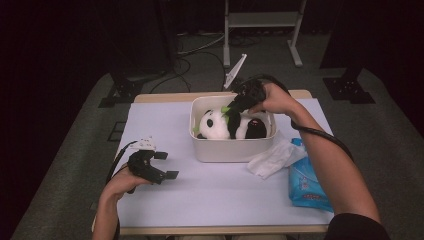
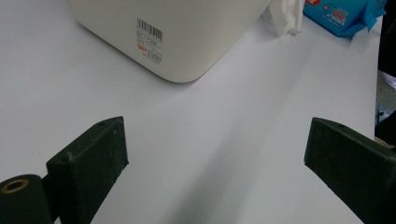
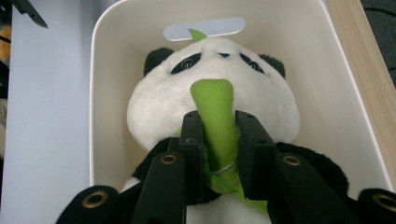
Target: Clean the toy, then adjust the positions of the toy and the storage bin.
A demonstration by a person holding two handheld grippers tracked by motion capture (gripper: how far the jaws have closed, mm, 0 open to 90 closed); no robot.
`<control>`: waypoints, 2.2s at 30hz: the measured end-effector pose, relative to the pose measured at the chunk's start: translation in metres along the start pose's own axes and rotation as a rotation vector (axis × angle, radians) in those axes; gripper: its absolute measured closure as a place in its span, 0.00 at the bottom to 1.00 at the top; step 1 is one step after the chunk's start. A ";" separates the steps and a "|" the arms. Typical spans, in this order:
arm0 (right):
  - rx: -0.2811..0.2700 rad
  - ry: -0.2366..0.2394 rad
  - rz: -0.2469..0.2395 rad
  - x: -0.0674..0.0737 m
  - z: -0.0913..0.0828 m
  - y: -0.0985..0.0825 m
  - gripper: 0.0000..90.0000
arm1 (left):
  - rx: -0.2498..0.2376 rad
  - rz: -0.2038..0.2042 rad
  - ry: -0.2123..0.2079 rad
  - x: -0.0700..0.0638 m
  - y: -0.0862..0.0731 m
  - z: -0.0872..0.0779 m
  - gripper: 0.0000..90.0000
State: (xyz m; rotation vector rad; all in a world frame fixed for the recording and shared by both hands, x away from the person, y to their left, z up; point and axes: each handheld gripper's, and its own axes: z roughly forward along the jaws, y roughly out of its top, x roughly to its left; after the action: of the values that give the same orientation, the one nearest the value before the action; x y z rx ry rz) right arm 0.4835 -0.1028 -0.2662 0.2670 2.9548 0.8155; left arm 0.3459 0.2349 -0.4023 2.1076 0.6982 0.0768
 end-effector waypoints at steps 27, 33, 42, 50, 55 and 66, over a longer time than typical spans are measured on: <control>0.022 -0.009 0.067 0.009 0.012 -0.018 0.61 | -0.001 0.004 0.006 -0.001 0.000 -0.002 0.06; 0.028 -0.024 0.077 0.013 0.003 -0.025 0.59 | 0.002 0.009 0.004 -0.002 0.001 0.000 0.06; -0.020 -0.027 0.097 0.019 -0.013 -0.039 0.58 | 0.008 0.008 0.004 -0.002 0.001 0.002 0.06; -0.052 -0.043 0.105 0.023 -0.028 -0.052 0.53 | 0.014 0.003 0.004 -0.001 -0.001 0.003 0.06; -0.059 -0.048 0.123 0.031 -0.037 -0.061 0.49 | 0.019 0.002 -0.001 0.000 0.000 0.006 0.06; -0.110 -0.080 0.167 0.046 -0.059 -0.090 0.45 | 0.031 0.008 -0.006 -0.001 0.001 0.009 0.06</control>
State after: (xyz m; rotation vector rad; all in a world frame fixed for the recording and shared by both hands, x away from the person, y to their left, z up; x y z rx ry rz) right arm 0.4185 -0.1997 -0.2629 0.5318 2.8305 0.9583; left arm 0.3484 0.2274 -0.4068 2.1402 0.6912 0.0647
